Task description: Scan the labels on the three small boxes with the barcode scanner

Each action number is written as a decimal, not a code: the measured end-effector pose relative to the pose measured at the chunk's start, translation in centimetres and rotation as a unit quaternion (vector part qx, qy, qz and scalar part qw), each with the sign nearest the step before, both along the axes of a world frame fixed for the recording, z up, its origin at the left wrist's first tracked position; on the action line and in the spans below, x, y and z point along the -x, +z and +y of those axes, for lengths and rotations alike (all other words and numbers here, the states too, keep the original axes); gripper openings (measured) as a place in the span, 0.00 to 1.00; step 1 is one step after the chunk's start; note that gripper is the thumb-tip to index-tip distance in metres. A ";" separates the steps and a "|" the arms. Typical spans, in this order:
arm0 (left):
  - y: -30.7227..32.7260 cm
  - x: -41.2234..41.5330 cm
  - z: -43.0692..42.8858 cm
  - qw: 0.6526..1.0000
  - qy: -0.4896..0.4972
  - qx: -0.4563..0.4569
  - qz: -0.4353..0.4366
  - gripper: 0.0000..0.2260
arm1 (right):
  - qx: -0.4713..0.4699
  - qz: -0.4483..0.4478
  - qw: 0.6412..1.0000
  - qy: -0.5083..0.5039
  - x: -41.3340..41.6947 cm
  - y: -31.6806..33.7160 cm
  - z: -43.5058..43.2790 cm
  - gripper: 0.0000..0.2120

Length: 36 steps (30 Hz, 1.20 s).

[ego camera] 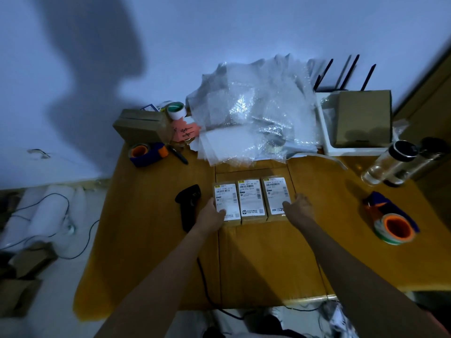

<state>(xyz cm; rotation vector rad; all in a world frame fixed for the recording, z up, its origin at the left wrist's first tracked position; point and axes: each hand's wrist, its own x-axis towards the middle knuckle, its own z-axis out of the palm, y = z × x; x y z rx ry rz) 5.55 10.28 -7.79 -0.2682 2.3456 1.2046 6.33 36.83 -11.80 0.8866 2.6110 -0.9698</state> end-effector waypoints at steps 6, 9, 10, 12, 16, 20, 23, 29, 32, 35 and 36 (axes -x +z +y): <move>-0.3 0.4 0.3 1.000 -0.013 0.015 -0.004 0.22 | 0.063 0.006 0.998 -0.010 -0.2 -1.3 -0.3 0.19; 0.0 0.6 0.5 0.999 -0.029 0.016 -0.007 0.23 | 0.059 0.007 0.998 -0.014 -0.3 -1.1 0.0 0.21; 0.0 0.5 0.5 0.999 -0.033 0.013 -0.007 0.23 | 0.058 0.009 0.998 -0.013 -0.4 -1.1 0.2 0.21; 0.0 0.4 0.5 0.999 -0.036 0.011 -0.009 0.23 | 0.060 0.004 0.998 -0.009 -0.5 -1.0 0.5 0.23; 0.2 0.1 0.3 0.999 -0.044 0.004 -0.018 0.26 | 0.066 -0.013 0.998 0.013 -0.6 -0.6 0.7 0.27; 0.7 -0.2 0.0 0.998 -0.055 0.012 0.003 0.27 | 0.062 -0.017 0.998 0.021 -0.9 0.2 0.6 0.26; 1.9 -0.7 -0.2 0.999 -0.042 -0.008 0.013 0.28 | 0.069 0.000 0.998 0.006 -1.1 2.2 0.5 0.22; 5.3 -4.4 -3.3 0.998 -0.009 -0.051 0.041 0.20 | 0.197 0.125 0.972 -0.015 -2.7 11.6 -0.2 0.25; 5.4 -6.4 -5.9 0.994 0.043 -0.096 0.011 0.11 | 0.229 0.203 0.952 0.006 -4.2 17.8 -0.4 0.18; 4.9 -9.4 -8.2 0.990 0.048 -0.121 -0.055 0.10 | 0.270 0.292 0.917 0.022 -5.7 24.8 -0.4 0.11; 4.6 -10.3 -8.7 0.988 0.038 -0.123 -0.080 0.10 | 0.286 0.325 0.901 0.030 -6.3 26.9 -0.6 0.10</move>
